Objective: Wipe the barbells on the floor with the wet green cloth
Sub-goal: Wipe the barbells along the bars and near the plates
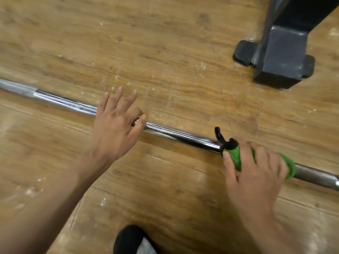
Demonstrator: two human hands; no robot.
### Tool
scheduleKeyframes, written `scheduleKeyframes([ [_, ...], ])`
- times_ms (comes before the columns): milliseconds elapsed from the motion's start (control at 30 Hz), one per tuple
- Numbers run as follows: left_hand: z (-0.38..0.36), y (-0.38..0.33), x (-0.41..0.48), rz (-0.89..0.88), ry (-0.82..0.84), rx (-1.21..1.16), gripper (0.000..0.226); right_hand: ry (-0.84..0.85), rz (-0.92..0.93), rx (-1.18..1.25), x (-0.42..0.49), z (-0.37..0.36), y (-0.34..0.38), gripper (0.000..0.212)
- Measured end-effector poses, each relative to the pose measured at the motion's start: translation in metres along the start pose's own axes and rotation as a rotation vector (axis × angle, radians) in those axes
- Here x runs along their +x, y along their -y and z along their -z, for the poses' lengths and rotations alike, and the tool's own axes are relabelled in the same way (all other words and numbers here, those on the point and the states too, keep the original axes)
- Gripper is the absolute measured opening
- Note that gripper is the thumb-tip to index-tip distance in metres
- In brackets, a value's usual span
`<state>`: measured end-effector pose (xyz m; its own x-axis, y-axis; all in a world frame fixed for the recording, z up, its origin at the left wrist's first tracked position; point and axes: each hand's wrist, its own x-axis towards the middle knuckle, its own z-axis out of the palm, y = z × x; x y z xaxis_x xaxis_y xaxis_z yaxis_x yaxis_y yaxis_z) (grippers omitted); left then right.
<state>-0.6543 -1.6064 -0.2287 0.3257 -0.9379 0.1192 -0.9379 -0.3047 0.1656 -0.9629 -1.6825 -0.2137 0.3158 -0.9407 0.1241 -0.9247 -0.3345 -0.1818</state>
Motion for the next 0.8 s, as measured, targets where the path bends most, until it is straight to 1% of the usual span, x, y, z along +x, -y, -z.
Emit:
scheduleKeyframes([
  [33,0.000,0.000,-0.002,0.003,-0.011,0.007,0.047,-0.012,-0.100,-0.011,0.000,-0.001,0.012,0.044],
  [67,-0.001,-0.001,-0.004,0.003,-0.015,0.013,0.047,-0.013,-0.164,-0.019,0.000,-0.004,0.031,0.041],
  [100,-0.001,-0.001,-0.006,-0.002,-0.013,0.022,0.048,-0.003,-0.157,-0.014,0.001,-0.005,0.055,0.040],
  [133,0.001,-0.001,-0.007,-0.016,-0.002,0.031,0.050,0.022,-0.078,0.011,0.003,-0.008,0.082,0.040],
  [167,0.003,0.001,-0.008,-0.036,0.022,0.039,0.054,0.062,0.039,0.045,0.004,-0.012,0.107,0.041],
  [200,0.006,0.003,-0.008,-0.058,0.057,0.046,0.058,0.107,0.163,0.076,0.004,-0.016,0.127,0.042],
  [233,0.010,0.006,-0.010,-0.075,0.093,0.055,0.061,0.139,0.247,0.097,0.006,-0.018,0.138,0.043],
  [300,0.017,0.013,-0.014,-0.065,0.126,0.068,0.066,0.165,0.302,0.114,0.008,-0.018,0.134,0.044],
  [367,0.020,0.015,-0.019,-0.007,0.128,0.067,0.070,0.118,0.238,0.108,-0.002,-0.015,0.095,0.045],
  [467,0.019,0.013,-0.026,0.032,0.134,0.091,0.069,-0.011,0.070,0.040,-0.017,-0.004,0.031,0.044],
  [500,0.018,0.012,-0.027,0.043,0.134,0.090,0.067,-0.019,0.004,0.007,-0.018,-0.004,0.029,0.043],
  [567,0.019,0.011,-0.027,0.043,0.137,0.077,0.066,-0.003,-0.110,-0.029,-0.014,-0.008,0.057,0.039],
  [600,0.019,0.012,-0.028,0.035,0.137,0.071,0.066,0.024,-0.087,-0.021,-0.009,-0.010,0.080,0.038],
  [700,0.021,0.017,-0.029,-0.006,0.129,0.074,0.065,0.123,0.182,0.080,-0.001,-0.019,0.150,0.039],
  [767,0.023,0.021,-0.030,-0.042,0.138,0.071,0.063,0.165,0.267,0.104,0.000,-0.022,0.164,0.044],
  [800,0.022,0.023,-0.030,-0.047,0.132,0.067,0.063,0.183,0.287,0.111,-0.001,-0.020,0.155,0.045],
])
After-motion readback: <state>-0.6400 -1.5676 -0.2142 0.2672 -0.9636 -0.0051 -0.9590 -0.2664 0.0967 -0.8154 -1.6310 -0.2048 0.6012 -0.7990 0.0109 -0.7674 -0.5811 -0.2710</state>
